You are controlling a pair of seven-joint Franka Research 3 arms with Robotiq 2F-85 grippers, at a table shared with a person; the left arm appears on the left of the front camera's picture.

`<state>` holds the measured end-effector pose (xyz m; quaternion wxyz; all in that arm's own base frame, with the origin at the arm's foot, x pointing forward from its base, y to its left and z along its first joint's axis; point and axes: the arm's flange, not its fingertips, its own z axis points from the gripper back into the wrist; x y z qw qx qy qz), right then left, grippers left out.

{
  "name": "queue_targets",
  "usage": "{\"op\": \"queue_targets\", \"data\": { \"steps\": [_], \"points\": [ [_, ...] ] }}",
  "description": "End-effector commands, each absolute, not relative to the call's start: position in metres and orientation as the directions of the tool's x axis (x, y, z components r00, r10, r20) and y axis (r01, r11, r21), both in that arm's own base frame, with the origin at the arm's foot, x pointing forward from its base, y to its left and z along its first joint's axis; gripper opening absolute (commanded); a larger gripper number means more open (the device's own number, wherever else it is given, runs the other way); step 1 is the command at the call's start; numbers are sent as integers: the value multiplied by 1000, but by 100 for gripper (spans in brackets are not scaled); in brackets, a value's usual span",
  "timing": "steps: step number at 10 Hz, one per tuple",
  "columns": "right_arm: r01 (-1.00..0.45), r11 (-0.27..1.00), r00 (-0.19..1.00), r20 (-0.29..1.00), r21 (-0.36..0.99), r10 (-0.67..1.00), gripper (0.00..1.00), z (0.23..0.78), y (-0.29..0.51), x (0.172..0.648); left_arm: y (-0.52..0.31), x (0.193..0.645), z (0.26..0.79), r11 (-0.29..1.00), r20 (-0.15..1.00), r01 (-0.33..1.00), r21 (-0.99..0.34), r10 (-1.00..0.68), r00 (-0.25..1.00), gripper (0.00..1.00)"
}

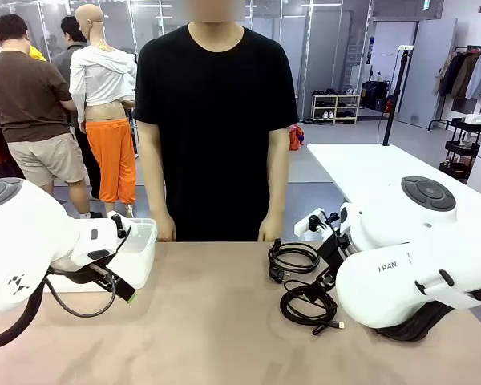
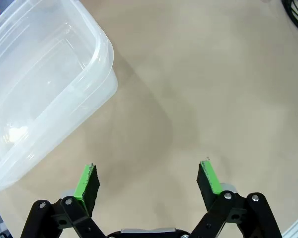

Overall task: Organize and store the cables.
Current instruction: Place the Power Cable into the Organizing box.

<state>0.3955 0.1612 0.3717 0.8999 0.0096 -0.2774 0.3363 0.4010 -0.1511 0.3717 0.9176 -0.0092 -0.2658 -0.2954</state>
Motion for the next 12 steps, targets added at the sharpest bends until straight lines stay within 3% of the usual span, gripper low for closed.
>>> {"op": "queue_targets", "data": {
  "steps": [1,6,7,10,12],
  "points": [
    [-608,777,624,508,-163,594,100,372,163,395,-150,401,372,826,494,546,139,-535,685,100],
    [-611,773,619,506,-170,601,100,372,161,395,-151,401,372,825,493,548,141,-538,684,100],
    [-603,776,601,534,-185,595,100,405,146,398,-141,399,408,813,540,569,121,-535,650,100],
    [-634,771,585,614,-62,531,100,500,56,378,-44,388,483,719,622,693,-55,-518,587,100],
    [-722,691,520,643,-22,563,100,524,-11,349,24,374,500,665,679,746,-29,-534,503,100]
  ]
}}
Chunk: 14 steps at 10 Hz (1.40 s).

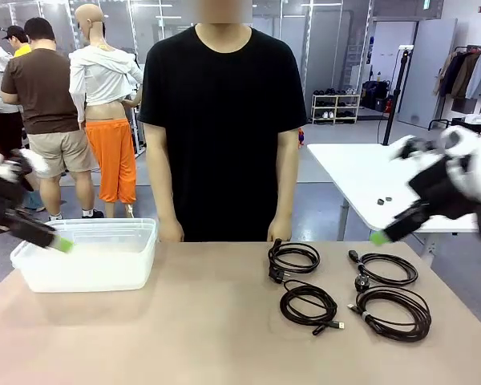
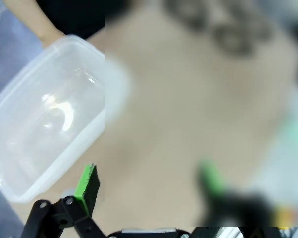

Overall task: Organize and store the cables.
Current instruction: Place the Power Cable into the Organizing box.

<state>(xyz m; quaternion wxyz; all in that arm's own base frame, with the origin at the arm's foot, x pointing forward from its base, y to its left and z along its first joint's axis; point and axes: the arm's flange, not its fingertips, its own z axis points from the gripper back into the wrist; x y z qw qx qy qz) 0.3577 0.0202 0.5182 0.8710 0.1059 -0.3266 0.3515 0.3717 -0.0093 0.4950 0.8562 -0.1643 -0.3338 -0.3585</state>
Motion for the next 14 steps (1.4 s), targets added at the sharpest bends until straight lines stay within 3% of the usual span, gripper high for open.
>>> {"op": "queue_targets", "data": {
  "steps": [1,4,7,14],
  "points": [
    [-736,677,501,681,10,535,100,524,-53,330,58,362,504,649,703,761,-15,-534,469,100],
    [-731,674,511,742,110,433,100,489,-140,282,132,349,495,711,775,703,-14,-437,457,100],
    [-722,685,456,811,96,367,100,460,-161,254,170,330,479,805,775,592,-29,-356,522,100],
    [-705,700,482,799,112,358,100,486,-190,268,182,330,483,810,761,584,-50,-347,547,100]
  ]
}}
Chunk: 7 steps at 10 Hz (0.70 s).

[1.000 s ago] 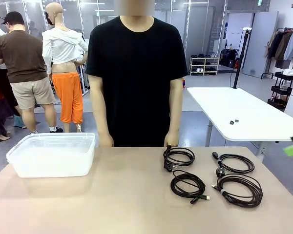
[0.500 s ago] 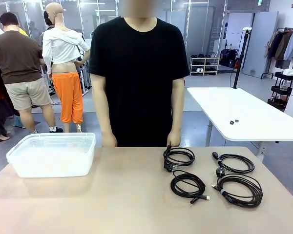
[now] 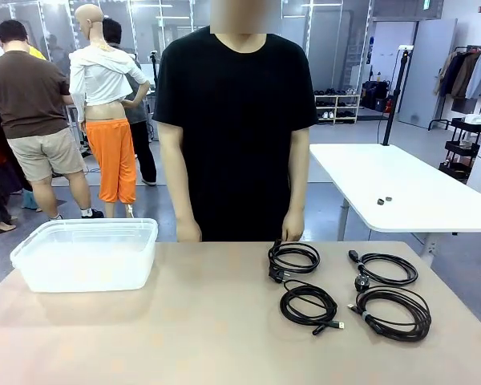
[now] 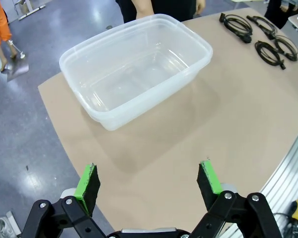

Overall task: Organize and store the cables.
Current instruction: Place the Power Cable into the Organizing box.

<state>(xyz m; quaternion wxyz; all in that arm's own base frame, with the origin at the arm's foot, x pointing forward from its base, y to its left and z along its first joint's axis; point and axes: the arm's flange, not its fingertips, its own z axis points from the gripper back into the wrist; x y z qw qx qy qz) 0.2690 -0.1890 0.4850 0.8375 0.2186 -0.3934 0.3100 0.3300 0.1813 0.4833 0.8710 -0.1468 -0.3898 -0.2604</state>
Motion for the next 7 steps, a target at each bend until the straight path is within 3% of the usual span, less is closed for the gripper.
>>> {"op": "queue_targets", "data": {
  "steps": [1,7],
  "points": [
    [-705,700,482,799,112,358,100,486,-190,268,182,330,483,810,761,584,-50,-347,547,100],
    [-705,700,482,799,112,358,100,486,-190,268,182,330,483,810,761,584,-50,-347,547,100]
  ]
}}
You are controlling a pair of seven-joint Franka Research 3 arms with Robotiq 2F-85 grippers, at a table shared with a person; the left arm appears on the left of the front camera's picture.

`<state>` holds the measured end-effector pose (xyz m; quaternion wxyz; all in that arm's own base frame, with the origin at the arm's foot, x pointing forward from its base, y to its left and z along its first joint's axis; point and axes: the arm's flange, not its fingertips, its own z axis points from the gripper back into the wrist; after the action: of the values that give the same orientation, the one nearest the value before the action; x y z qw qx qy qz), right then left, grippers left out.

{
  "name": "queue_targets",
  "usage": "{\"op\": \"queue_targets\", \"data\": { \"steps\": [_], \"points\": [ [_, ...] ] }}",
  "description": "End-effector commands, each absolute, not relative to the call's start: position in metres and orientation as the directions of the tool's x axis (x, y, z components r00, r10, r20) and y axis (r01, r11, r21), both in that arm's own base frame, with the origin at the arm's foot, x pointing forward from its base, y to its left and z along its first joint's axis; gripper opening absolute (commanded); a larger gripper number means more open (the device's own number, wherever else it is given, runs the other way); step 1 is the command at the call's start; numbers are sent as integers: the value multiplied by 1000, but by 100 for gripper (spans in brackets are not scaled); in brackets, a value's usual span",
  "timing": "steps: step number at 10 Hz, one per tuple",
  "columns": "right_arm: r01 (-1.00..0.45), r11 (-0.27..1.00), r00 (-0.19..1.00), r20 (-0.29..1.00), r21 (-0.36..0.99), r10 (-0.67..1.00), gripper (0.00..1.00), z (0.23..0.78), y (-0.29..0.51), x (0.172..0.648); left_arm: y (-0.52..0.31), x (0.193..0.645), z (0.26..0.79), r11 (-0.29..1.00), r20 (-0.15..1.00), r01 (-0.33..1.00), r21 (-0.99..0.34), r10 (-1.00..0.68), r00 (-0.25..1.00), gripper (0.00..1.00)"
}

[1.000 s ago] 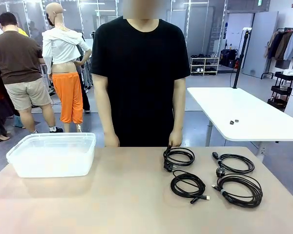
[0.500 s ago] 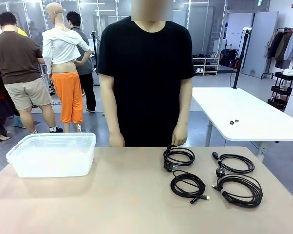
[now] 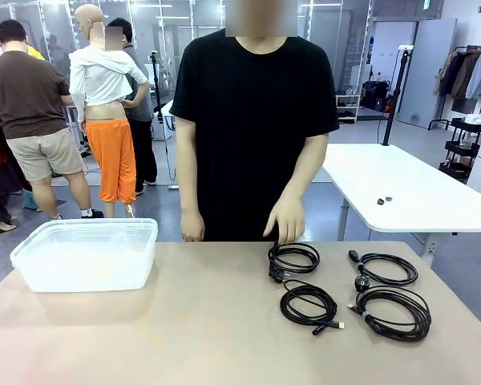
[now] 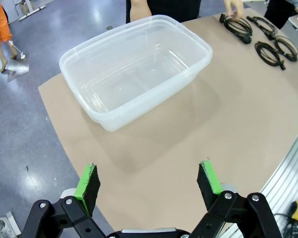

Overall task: Organize and store the cables.
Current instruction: Place the Power Cable into the Organizing box.

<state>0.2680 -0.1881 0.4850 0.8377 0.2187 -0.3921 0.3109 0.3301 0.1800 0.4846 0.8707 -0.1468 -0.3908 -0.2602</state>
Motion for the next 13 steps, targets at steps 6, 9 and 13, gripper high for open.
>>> {"op": "queue_targets", "data": {
  "steps": [6,9,13],
  "points": [
    [-705,700,482,799,112,358,100,486,-190,268,182,330,483,810,761,584,-50,-347,547,100],
    [-705,700,482,799,112,358,100,486,-190,268,182,330,483,810,761,584,-50,-347,547,100],
    [-705,700,482,799,112,358,100,486,-190,268,182,330,483,810,761,584,-50,-347,547,100]
  ]
}}
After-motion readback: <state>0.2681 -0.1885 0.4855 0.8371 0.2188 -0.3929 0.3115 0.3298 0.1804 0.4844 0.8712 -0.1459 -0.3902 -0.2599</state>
